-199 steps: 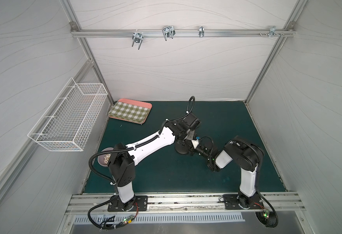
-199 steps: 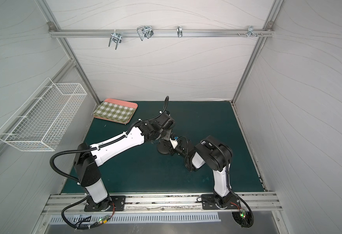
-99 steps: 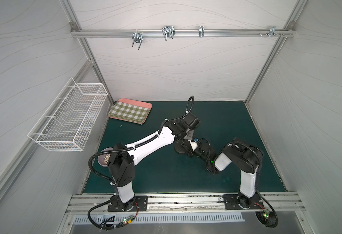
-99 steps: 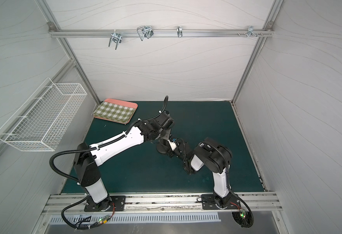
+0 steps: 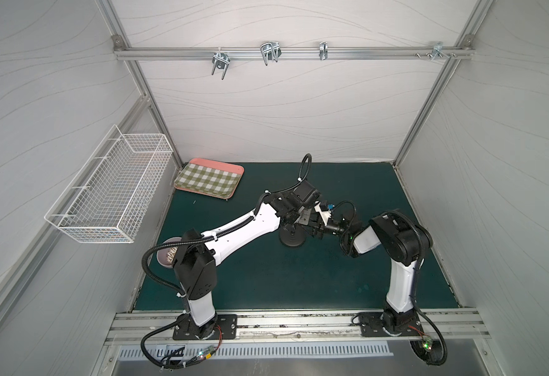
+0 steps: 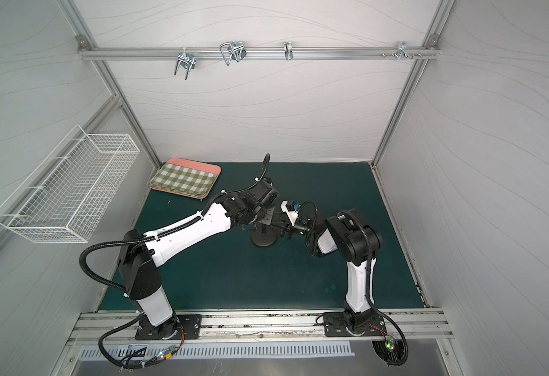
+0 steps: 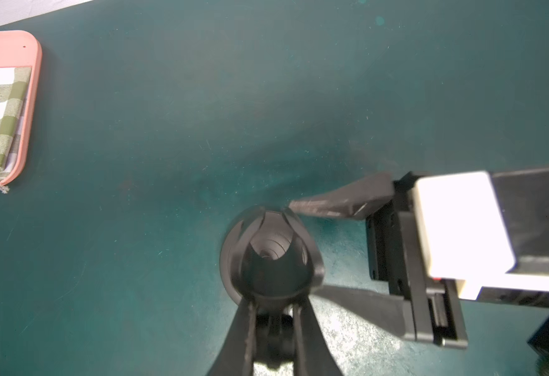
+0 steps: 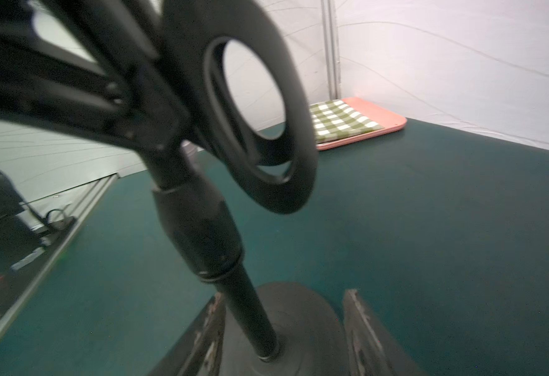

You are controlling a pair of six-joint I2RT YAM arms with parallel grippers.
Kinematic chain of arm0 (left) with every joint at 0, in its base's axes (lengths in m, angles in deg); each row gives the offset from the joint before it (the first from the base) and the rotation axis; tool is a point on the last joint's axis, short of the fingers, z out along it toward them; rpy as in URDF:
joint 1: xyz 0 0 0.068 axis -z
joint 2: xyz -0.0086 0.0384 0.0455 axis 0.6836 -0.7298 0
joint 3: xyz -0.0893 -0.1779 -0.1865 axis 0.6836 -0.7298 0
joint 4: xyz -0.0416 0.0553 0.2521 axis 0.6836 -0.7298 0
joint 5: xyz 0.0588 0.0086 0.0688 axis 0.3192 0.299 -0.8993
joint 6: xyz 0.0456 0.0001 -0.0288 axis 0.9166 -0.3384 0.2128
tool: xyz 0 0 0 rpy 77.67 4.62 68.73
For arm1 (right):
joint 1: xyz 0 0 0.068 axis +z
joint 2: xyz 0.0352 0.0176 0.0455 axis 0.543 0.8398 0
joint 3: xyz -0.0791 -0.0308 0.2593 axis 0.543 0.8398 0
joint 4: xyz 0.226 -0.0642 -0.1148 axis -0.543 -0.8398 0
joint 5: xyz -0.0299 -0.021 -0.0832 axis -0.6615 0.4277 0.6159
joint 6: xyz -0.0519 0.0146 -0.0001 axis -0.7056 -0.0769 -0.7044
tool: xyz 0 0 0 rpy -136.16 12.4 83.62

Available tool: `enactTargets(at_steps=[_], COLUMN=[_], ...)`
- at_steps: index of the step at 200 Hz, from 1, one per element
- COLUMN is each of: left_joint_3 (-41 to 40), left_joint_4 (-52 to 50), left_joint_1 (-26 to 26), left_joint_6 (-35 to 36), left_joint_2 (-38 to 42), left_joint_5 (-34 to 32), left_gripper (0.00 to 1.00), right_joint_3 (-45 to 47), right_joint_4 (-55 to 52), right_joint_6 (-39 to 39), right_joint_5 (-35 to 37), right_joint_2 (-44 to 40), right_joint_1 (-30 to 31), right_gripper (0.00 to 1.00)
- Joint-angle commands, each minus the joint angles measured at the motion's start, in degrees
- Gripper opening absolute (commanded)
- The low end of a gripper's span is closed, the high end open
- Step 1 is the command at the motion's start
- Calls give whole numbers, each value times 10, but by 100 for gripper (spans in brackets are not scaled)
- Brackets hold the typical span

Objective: Assemble a microphone stand
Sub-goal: Screw the microphone stand pole into the microphone stand base.

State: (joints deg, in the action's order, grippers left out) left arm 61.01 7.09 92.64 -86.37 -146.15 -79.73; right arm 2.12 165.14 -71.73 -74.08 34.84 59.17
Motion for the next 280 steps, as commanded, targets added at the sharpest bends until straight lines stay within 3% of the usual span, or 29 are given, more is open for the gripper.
enactTargets(at_steps=[1,42,74,110,143,177,201,223,238,261,280], left_joint_3=[9,8,6,1,-2,-10,-18,-25,-30,-35,-39], left_joint_4=[-18,-19,-19,-16,-14,-12,-8,-5,-5,-4,-5], left_joint_1=[4,0,-5,-10,-14,-16,-17,-18,-19,-19,-21], left_joint_6=[-4,-4,-7,-9,-11,-14,-20,-23,-25,-25,-23], left_joint_2=[-11,-10,-9,-7,-6,0,7,13,17,22,25], left_joint_5=[56,60,63,69,68,66,64,64,63,62,62], left_gripper=[3,3,3,3,3,3,3,3,3,3,3], right_joint_3=[-16,-38,-44,-45,-6,35,47,35,12,-11,3], right_joint_4=[14,13,14,14,14,14,15,16,16,16,16], right_joint_6=[20,29,21,22,-16,-71,-84,-134,-168,-181,-171], right_joint_5=[-93,-104,-79,-17,103,287,459,658,740,763,721], right_joint_2=[18,35,50,57,30,-11,-27,-23,-9,14,11], right_joint_1=[2,10,27,46,78,146,203,277,318,342,332], right_gripper=[58,53,38,22,13,12,12,11,11,16,39])
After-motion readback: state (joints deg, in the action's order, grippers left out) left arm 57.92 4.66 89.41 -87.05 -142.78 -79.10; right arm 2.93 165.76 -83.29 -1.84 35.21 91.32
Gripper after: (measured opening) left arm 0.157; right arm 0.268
